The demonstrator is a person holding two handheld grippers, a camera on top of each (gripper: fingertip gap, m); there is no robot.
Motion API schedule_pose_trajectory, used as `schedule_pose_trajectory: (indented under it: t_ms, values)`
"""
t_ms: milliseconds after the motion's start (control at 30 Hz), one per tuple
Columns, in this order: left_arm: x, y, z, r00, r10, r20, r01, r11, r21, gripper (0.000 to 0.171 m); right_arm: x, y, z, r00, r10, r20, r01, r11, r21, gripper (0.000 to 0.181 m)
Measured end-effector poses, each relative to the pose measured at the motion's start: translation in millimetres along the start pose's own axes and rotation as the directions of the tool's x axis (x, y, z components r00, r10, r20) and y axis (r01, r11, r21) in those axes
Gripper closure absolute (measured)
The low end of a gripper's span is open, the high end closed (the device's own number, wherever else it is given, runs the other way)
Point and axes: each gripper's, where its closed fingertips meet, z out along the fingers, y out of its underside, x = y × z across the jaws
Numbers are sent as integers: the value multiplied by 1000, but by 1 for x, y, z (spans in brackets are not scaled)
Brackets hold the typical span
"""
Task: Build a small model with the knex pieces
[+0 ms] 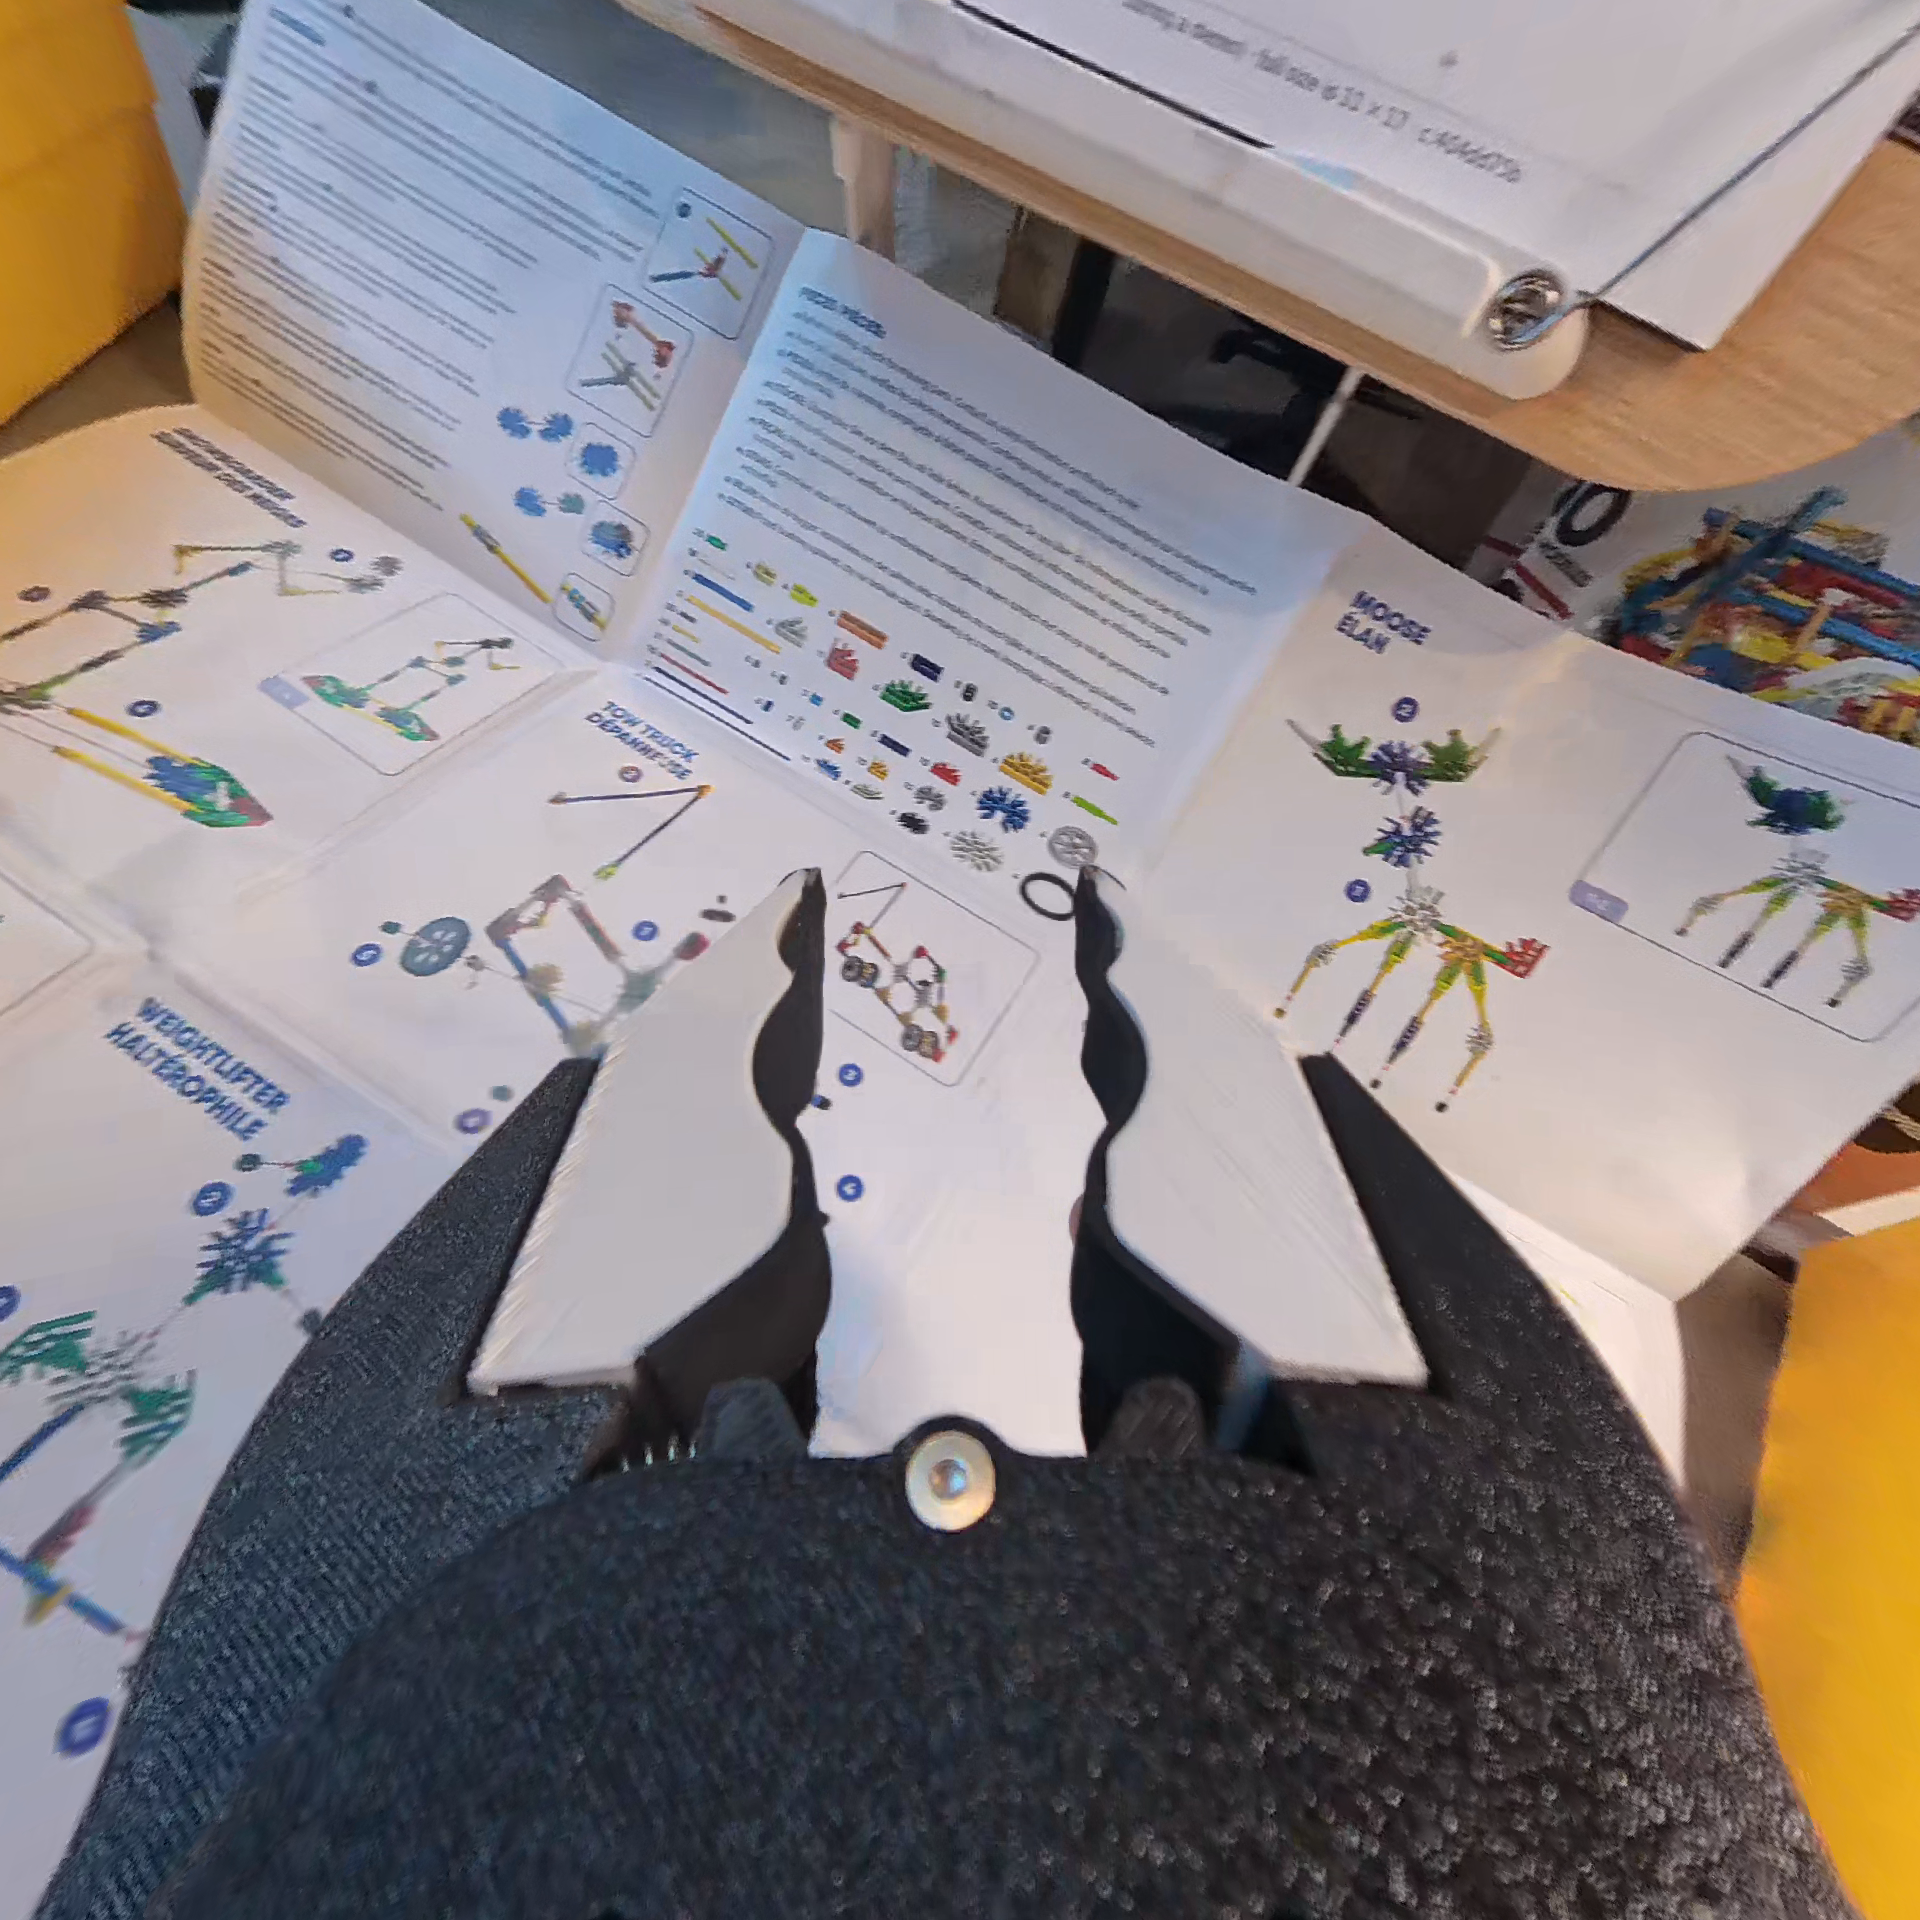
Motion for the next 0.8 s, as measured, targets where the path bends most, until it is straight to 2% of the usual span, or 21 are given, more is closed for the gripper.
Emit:
schedule_pose_trajectory:
  t_ms: [133,367,500,800]
  values:
    - [-3,0,-1,1000,0,7,0,1000,12,134,41,5,-9,992,-34,-118,35,999,9,132]
    - [-2,-1,-2,999,39,19,-39,999,17,132,77,18,-24,986,54,-160,-54,999,5,130]
    - [-3,-2,-2,996,80,36,-81,997,20,131,80,25,-29,985,63,-158,-67,998,-20,130]
    - [-4,-3,-3,996,83,37,-84,996,20,131,63,41,-30,995,34,-93,-41,996,-77,131]
